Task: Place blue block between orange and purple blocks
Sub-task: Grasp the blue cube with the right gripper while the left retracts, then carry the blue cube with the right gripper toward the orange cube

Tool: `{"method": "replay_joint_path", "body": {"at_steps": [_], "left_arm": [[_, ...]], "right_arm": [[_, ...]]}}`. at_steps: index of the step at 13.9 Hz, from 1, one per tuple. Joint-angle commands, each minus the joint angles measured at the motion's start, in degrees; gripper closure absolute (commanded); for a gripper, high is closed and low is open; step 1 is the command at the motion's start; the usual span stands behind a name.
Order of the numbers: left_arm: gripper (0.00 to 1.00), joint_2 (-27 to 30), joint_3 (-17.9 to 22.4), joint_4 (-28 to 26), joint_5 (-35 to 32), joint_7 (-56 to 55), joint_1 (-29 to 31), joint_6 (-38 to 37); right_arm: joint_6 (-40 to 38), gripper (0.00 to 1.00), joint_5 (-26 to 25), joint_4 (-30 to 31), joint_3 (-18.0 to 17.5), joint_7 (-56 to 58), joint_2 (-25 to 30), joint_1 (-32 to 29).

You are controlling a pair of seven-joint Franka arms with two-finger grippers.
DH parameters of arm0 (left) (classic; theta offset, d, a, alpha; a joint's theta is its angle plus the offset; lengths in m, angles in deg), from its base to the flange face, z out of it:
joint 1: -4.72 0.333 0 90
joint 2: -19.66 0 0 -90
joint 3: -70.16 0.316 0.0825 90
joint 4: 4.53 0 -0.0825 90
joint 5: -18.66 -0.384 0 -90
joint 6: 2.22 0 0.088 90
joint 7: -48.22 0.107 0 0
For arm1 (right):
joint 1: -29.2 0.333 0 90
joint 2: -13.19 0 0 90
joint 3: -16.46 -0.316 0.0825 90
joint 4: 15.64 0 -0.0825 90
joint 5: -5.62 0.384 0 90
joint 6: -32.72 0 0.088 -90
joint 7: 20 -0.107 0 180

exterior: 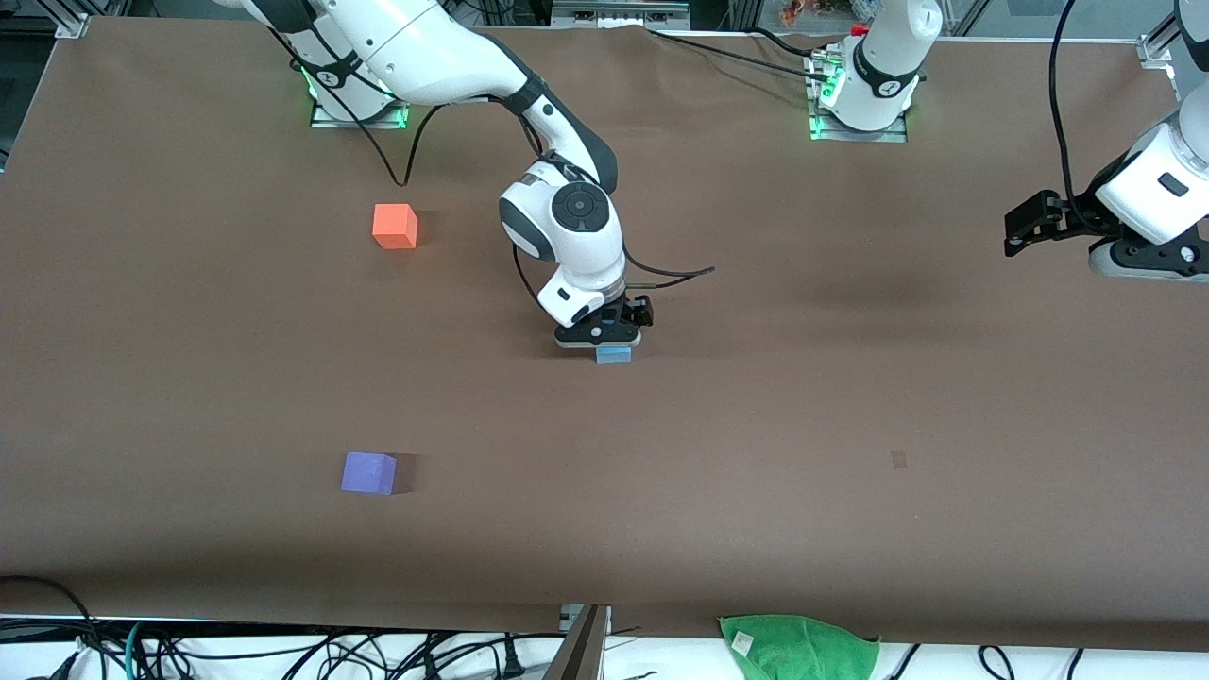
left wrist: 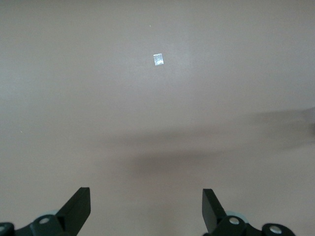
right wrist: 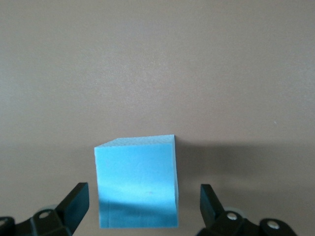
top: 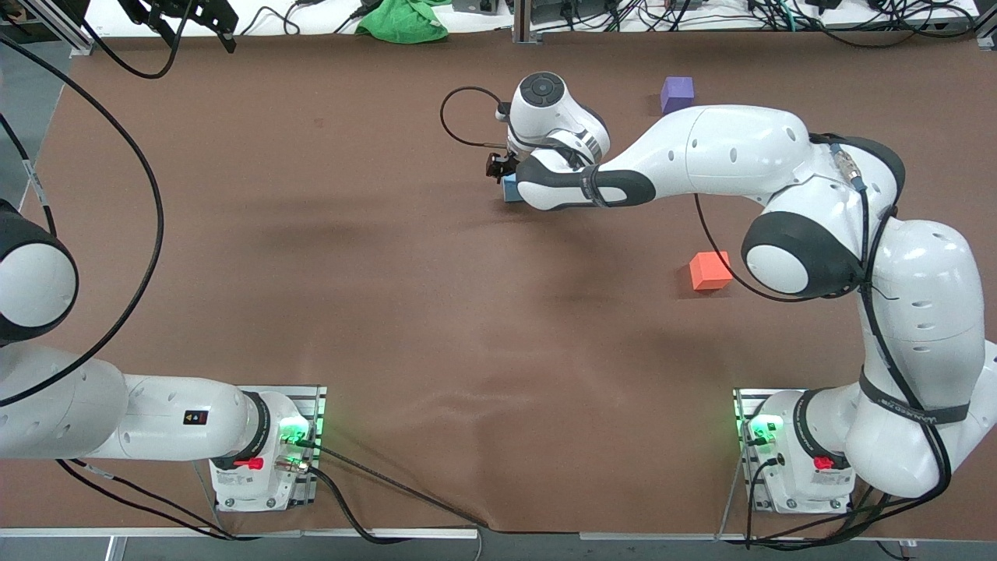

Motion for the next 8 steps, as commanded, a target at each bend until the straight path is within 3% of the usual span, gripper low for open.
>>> {"method": "replay_joint_path", "body": {"at_steps": [1,6,7,8], "left_arm": [[0.0,1.2,0.1,-0.9,0.7,0.8,0.2,0.3],[0.0,1.1,0.1,-0.8,0.7,0.8,0.2,0.4],[0.0,1.1,0.2,-0.8,0.7,0.8,0.2,0.4],[0.0,1.1,0.2,-0.8,0.7,0.8,0.2,0.4]], "right_arm": [[1.5,0.0,-2.1,-0.7,0.7,-1.3,-1.1,0.8],[2.5,0.01,-2.3,-0.7,0.8,-1.4,-2.1,1.3],[3.0,0.03,-2.2,-0.7,0.8,-1.4,-2.1,1.3],[3.3,0.19,-2.2,-0.7,0.8,-1.4,-2.1,1.3]]}}
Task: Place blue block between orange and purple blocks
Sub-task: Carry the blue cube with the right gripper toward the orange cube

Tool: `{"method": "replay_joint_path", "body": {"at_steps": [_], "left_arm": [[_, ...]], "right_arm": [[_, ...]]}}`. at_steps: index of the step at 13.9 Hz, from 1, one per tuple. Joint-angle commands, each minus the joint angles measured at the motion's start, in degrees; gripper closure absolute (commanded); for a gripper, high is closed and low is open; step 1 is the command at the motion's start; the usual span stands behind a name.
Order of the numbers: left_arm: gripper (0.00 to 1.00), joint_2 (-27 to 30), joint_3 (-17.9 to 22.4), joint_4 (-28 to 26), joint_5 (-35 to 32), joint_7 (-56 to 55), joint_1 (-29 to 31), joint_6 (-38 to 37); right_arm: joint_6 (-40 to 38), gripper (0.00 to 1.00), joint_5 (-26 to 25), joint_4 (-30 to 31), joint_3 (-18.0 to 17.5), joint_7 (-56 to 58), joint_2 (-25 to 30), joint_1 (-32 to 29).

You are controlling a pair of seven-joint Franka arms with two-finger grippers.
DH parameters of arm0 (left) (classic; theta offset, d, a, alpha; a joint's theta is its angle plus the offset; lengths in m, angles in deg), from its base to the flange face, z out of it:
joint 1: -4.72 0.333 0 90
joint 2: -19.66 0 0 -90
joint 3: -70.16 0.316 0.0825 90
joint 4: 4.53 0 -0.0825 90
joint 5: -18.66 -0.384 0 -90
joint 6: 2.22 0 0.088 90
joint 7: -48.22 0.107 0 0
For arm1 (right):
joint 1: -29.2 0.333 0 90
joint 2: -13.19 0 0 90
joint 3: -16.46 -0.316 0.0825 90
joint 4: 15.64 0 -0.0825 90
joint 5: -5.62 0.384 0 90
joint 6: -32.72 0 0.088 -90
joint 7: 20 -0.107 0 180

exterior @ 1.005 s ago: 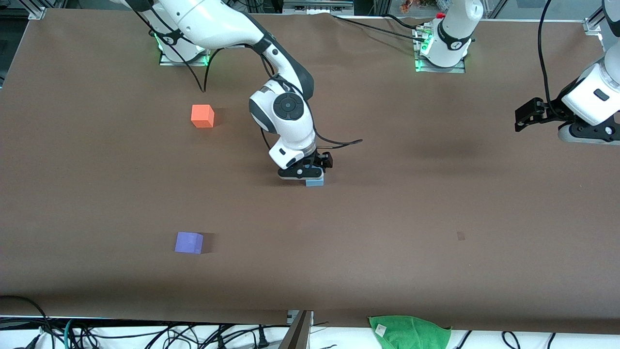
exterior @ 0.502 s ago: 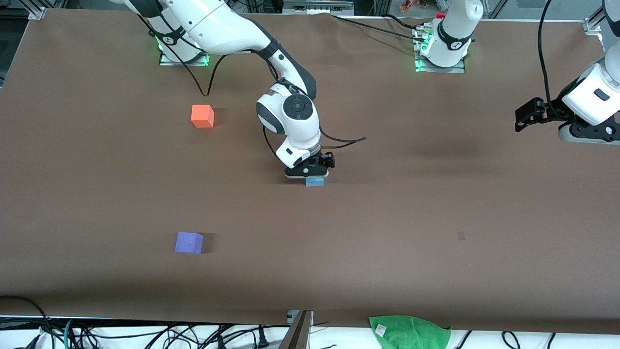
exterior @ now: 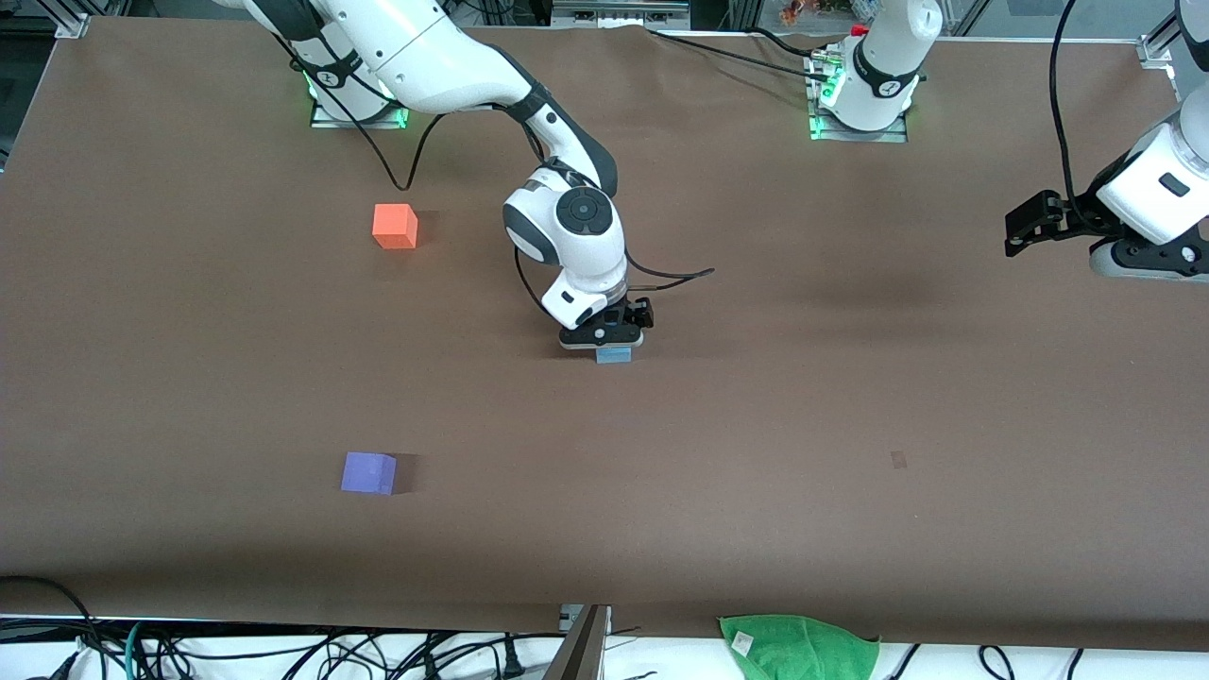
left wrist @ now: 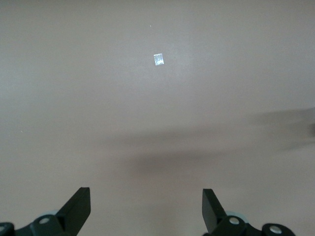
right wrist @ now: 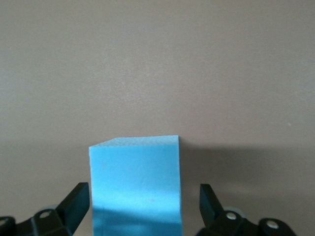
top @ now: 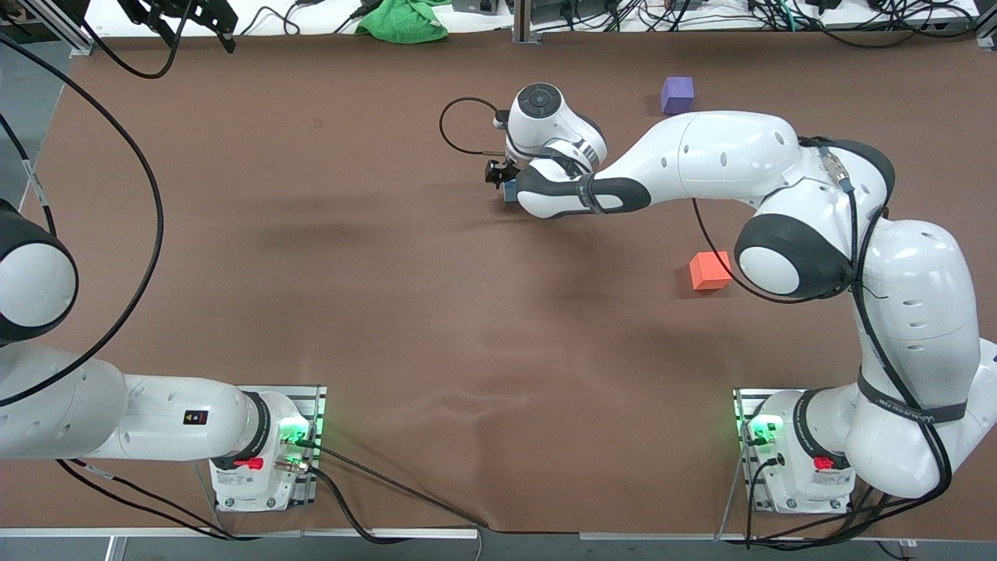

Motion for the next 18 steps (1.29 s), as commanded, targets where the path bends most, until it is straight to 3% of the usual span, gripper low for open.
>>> {"method": "replay_joint_path", "body": {"at_steps": [1,2,3,8,12,18], "left_arm": [[0.0,1.1,0.2,-0.8,0.7,0.8,0.2,0.4],[0.0,1.1,0.2,-0.8,0.7,0.8,0.2,0.4],[0.0,1.1,0.3,-0.8,0.7,0.8,0.2,0.4],[0.0,1.1,0.3,-0.8,0.7,0.8,0.2,0.4],[0.0,1.2,0.4,-0.8,0.7,0.8,0.2,0.4],[0.0,1.1,0.4,-0.5,0.7,0.8,0.2,0.4]], "right_arm": [[1.3,0.4,-1.2,-0.7,0.6,-1.4,-0.6,0.7],[1.2,0.55,-1.2,-0.7,0.6,-1.3,-0.6,0.7],[1.3,0.61,-1.2,-0.7,0.6,-1.3,-0.6,0.7],[-0.7,0.61,-0.9,-0.7,0.7,0.0,2.7,-0.6],[-13.1,0.61,0.0,-0.6,0.9,7.0,9.9,-4.6],[-34.2,0.6,6.5,0.5,1.9,26.3,18.5,-19.2]]}}
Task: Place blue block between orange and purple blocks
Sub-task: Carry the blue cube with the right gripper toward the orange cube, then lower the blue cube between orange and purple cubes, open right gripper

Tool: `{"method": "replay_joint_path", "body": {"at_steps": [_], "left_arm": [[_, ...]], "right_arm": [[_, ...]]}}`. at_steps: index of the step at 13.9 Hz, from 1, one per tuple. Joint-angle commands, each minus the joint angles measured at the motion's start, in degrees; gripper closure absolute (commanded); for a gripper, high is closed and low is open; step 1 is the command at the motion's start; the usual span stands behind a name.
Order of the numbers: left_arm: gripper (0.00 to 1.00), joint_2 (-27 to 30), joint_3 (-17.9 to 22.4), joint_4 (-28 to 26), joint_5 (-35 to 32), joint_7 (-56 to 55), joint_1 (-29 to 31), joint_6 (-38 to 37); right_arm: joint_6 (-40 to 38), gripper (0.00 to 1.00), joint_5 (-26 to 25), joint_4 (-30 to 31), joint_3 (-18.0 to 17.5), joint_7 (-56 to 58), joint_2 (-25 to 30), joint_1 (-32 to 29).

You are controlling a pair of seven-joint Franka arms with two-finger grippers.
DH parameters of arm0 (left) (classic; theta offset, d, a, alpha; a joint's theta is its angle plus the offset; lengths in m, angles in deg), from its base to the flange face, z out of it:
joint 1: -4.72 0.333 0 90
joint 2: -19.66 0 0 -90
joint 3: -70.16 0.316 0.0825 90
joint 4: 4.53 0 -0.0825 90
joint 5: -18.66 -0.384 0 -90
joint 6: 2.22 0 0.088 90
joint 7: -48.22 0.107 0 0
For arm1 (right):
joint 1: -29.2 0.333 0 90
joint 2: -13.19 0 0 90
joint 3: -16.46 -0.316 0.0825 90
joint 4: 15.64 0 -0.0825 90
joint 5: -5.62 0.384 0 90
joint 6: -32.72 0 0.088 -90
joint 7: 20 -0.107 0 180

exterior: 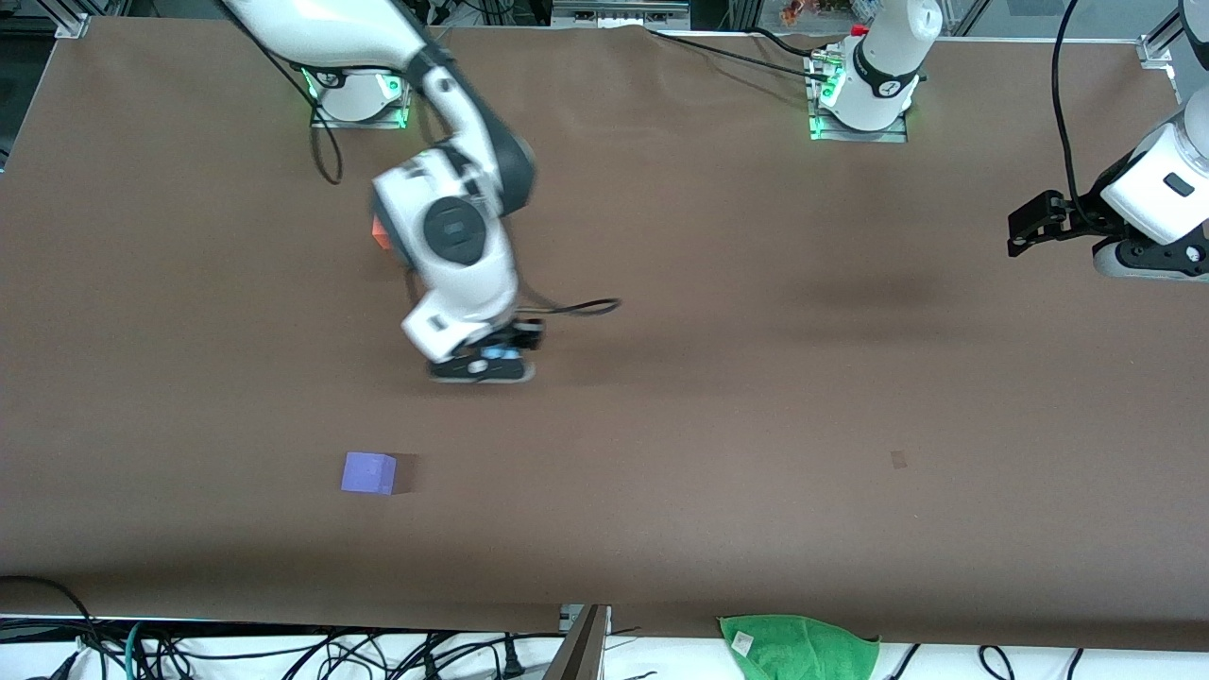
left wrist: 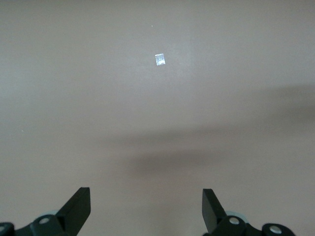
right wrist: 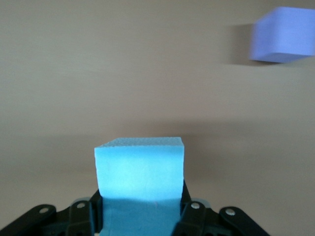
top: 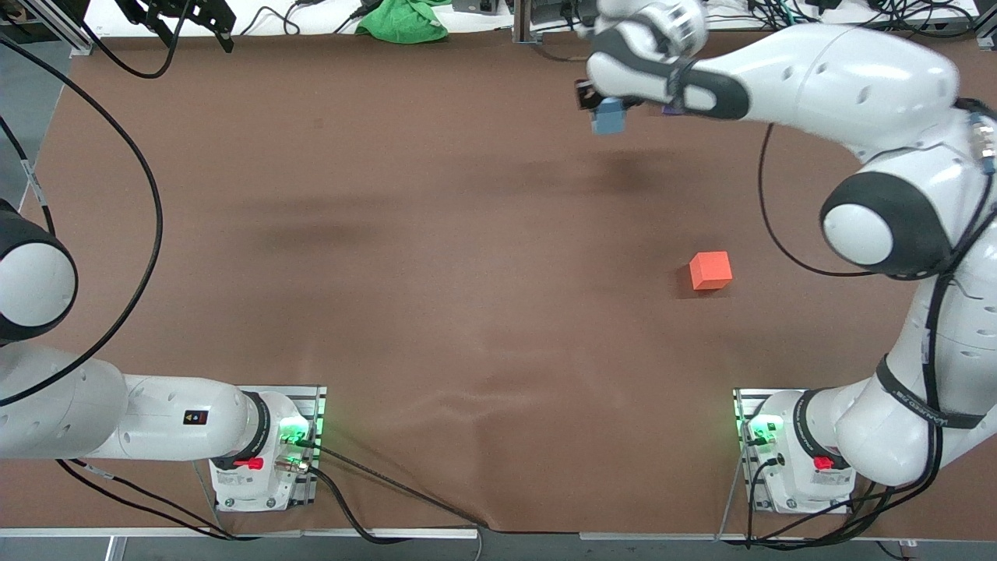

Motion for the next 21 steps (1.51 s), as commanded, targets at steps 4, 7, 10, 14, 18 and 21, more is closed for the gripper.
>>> {"method": "replay_joint_path", "body": {"at_steps": [4,7,10,14,18,21], "left_arm": [[0.0,1.2,0.0,-0.5,0.7,0.8,0.1,0.2],[0.0,1.2,-0.3,-0.5,0.7,0.8,0.1,0.0],[0.0,1.2,-0.3,-0.5,0.7,0.8,0.1,-0.1],[0.0,1.1,-0.4,-0.5,0.7,0.8,0.1,-0.2],[0.0,1.1,-0.1,-0.5,0.7,0.9,0.1,-0.3],[0.0,1.0,-0.1,-0.6,0.7,0.8,0.1,-0.3]], "right_arm": [[2.7,0.6,2.1,13.9,7.6,10.9,7.4,-4.4],[13.2,0.6,2.6,25.2,9.0,11.3,10.9,-4.4],[20.7,0.6,5.0,32.7,10.2,11.3,12.1,-4.4],[33.0,0.6,5.4,41.7,10.2,10.8,12.5,-4.4],[38.5,0.6,5.3,44.5,10.1,11.1,11.7,-4.4],[42.1,0.6,5.3,46.3,9.8,11.1,11.3,-4.4]]}}
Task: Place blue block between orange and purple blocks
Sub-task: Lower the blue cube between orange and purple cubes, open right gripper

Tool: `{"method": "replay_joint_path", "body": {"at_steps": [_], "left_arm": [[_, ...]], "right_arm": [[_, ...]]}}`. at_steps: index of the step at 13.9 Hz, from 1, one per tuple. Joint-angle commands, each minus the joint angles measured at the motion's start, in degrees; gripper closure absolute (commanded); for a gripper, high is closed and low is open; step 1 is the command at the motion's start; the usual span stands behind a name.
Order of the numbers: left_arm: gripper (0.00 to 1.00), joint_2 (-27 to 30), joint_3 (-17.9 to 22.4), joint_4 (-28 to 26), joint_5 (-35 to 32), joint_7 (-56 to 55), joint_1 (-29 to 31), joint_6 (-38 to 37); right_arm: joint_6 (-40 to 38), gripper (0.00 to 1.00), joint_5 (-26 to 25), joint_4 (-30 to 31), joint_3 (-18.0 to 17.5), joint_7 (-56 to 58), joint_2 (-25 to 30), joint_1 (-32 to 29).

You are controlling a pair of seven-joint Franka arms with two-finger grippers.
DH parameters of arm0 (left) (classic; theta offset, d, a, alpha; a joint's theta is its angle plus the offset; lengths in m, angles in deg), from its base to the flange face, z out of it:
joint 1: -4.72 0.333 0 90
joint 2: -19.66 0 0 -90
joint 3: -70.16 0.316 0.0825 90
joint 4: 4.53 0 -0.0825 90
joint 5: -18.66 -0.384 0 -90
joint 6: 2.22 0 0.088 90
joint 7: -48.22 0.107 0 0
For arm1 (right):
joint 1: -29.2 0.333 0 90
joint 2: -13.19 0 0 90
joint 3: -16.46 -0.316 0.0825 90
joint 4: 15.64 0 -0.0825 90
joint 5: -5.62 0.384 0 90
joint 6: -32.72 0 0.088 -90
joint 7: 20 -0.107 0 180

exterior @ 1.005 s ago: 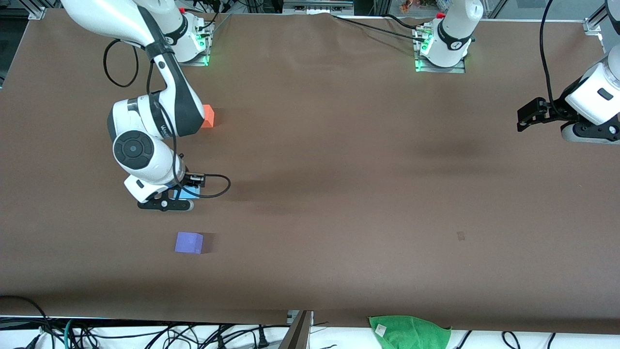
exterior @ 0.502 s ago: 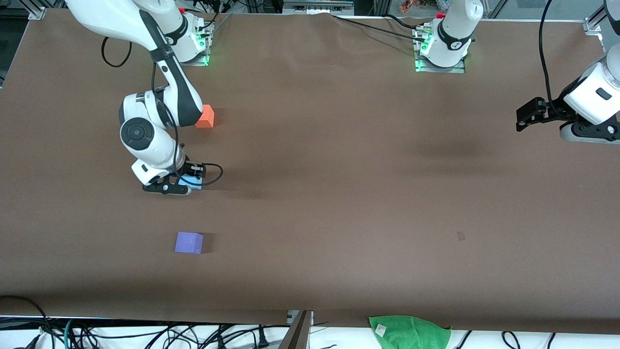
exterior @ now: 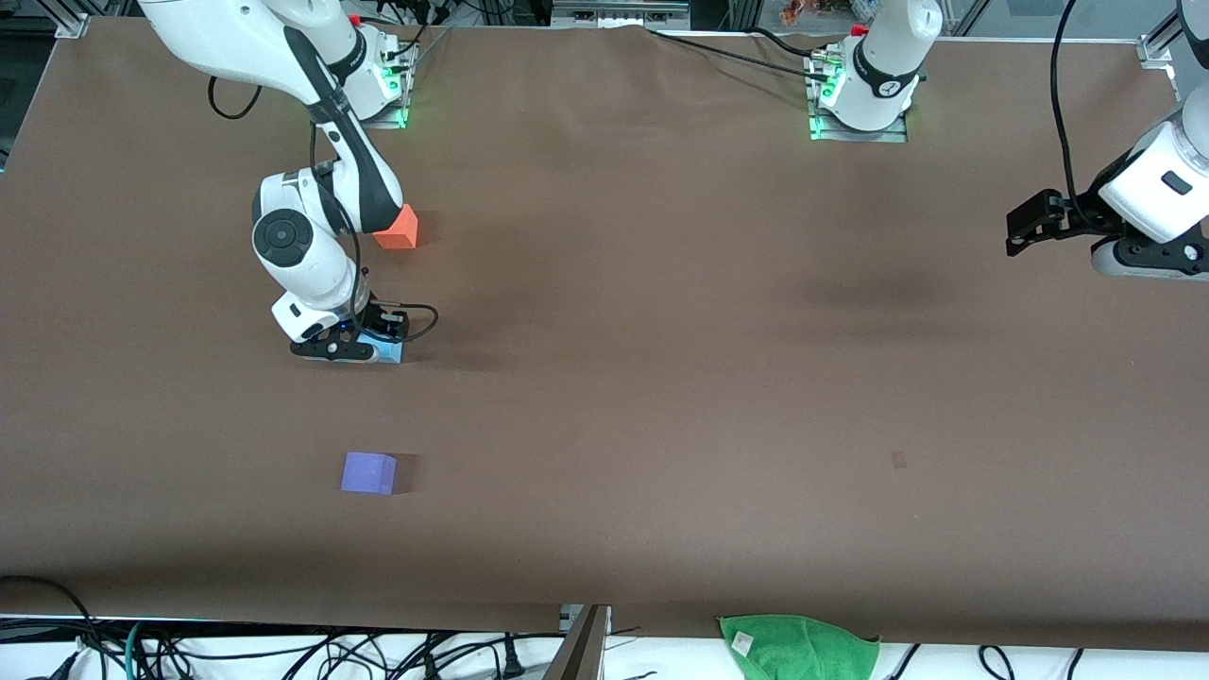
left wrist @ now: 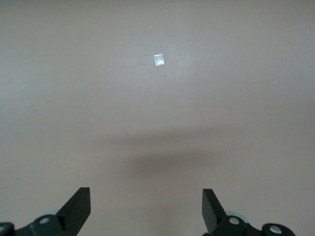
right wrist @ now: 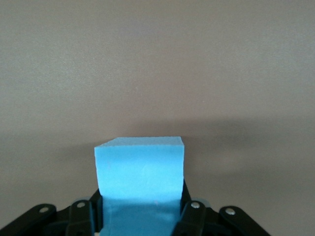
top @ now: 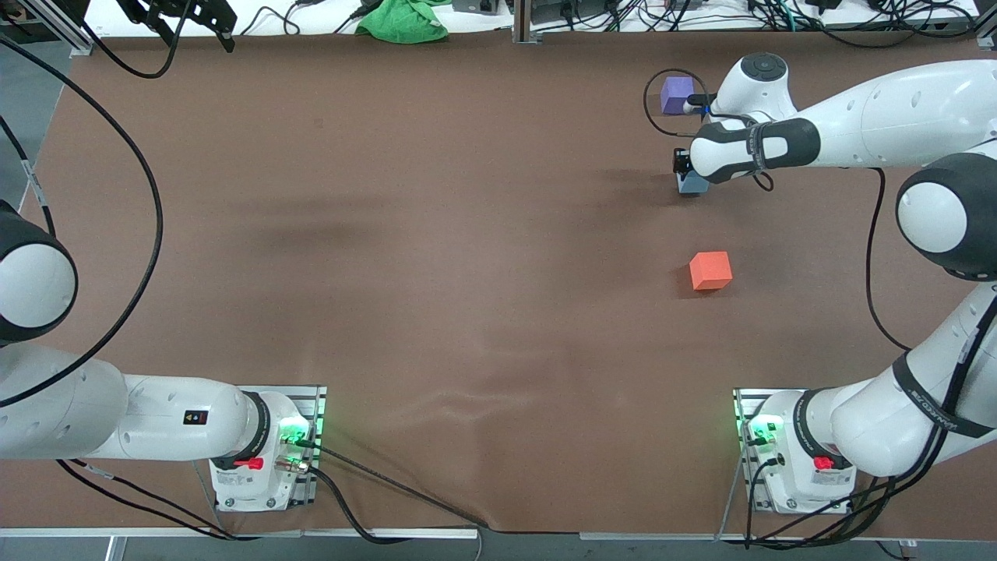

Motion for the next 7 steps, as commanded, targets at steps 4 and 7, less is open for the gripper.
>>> {"method": "replay_joint_path", "body": {"at_steps": [4,7], "left_arm": [[0.0,1.1,-0.1,-0.5,0.7,0.8,0.2,-1.1],[0.0,1.1,0.0,-0.5,0.7,0.8,0.2,-1.9]], "right_arm": [[3.8,0.0,0.9,2.6,0.1,1.2,1.7,0.6],[-7.2,0.0,0.7,-4.7,0.3,5.1,3.6,0.6]]}}
